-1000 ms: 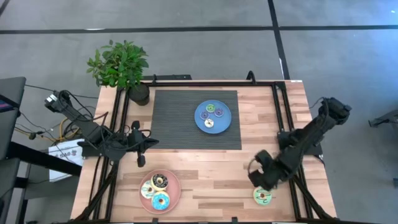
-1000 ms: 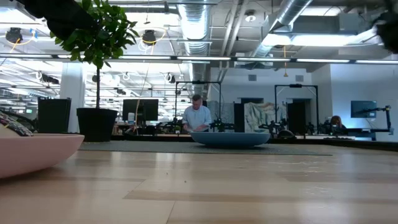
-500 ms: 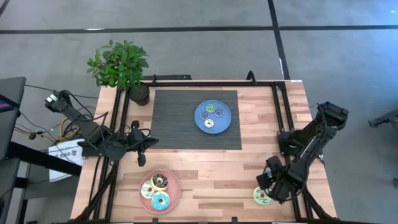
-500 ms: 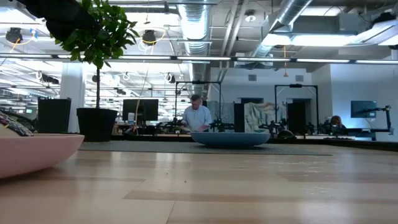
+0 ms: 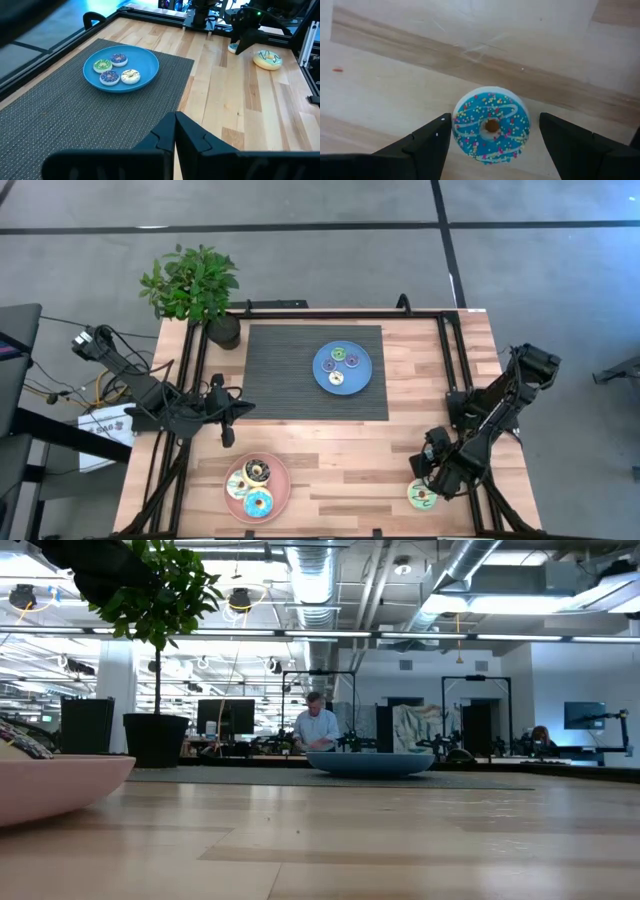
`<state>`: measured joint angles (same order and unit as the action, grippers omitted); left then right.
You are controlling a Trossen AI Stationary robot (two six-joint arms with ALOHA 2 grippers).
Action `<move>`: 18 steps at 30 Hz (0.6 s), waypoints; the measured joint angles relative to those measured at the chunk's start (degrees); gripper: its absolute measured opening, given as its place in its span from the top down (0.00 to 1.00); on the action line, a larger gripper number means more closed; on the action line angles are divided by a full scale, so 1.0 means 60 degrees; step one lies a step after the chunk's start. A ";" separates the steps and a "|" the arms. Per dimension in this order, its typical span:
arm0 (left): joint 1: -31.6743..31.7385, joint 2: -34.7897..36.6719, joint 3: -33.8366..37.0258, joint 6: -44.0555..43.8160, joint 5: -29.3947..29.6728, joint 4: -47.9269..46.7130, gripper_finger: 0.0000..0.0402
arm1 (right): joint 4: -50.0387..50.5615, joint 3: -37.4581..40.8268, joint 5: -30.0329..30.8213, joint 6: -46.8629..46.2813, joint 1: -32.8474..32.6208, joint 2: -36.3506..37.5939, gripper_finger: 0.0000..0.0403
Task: Pick & Place donuts
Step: Put the small blue donut on the light orange plate
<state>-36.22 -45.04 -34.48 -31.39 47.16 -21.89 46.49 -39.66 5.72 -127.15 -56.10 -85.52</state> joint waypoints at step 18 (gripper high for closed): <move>0.0000 0.0000 0.0000 0.0249 -0.0003 -0.0171 1.00 | -0.0079 0.0048 -0.0037 0.0034 0.0370 0.0009 0.54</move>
<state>-36.22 -45.04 -34.48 -29.90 47.14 -22.92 46.01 -39.37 5.49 -126.95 -53.88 -85.46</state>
